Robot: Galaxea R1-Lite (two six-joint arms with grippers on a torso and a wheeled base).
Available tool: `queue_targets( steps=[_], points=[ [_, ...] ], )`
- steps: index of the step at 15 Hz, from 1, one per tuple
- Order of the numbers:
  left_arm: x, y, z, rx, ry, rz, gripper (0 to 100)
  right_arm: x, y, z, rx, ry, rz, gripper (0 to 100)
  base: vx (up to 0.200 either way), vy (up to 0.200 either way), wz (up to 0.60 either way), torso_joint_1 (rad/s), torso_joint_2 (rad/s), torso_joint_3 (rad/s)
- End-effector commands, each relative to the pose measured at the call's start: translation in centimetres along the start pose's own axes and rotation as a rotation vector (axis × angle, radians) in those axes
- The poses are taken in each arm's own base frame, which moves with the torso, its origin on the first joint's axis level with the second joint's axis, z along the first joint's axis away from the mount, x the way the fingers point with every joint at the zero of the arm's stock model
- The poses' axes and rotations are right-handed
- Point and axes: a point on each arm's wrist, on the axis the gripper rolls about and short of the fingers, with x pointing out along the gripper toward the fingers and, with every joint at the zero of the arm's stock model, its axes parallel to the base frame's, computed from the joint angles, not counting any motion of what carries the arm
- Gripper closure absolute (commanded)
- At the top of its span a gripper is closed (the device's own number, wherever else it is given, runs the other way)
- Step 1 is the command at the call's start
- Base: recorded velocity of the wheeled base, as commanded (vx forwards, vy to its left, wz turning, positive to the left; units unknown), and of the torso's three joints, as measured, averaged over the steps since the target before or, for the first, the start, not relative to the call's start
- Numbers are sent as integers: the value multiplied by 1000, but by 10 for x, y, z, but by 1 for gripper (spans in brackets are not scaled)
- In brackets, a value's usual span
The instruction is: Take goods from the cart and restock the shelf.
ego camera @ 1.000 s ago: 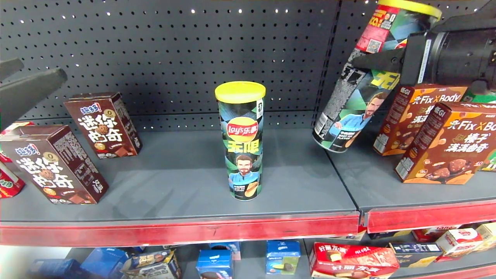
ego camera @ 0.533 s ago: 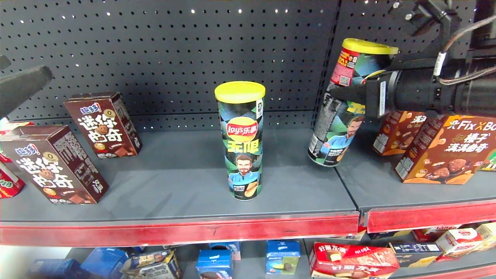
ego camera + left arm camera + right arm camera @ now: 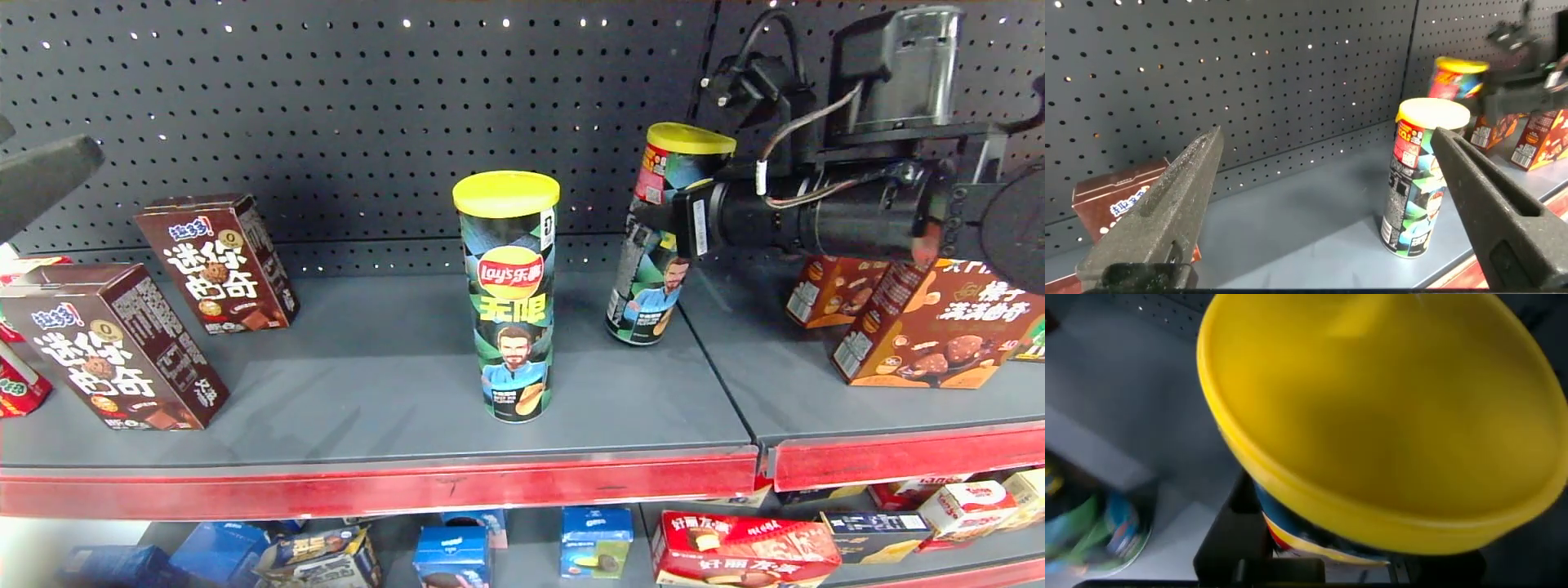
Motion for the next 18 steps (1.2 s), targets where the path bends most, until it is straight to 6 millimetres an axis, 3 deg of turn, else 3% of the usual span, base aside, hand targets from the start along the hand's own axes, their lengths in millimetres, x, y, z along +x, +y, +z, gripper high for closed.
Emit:
queue_targets(
  steps=[1,8,11,18],
  points=[
    [0,0,-1,-2,3,0,0,27,9,-10,-6,23,18,100,0,0,0,0,0,0],
    [-1,-1,0,2,-3,0,0,78,45,-16,-21,5,92,100,0,0,0,0,0,0],
    [-3,-1,1,4,-9,-2,0,83,56,-13,-24,-8,112,100,0,0,0,0,0,0],
    [-3,-1,2,16,-9,-2,0,84,56,-12,-22,-12,91,100,0,0,0,0,0,0]
  ],
)
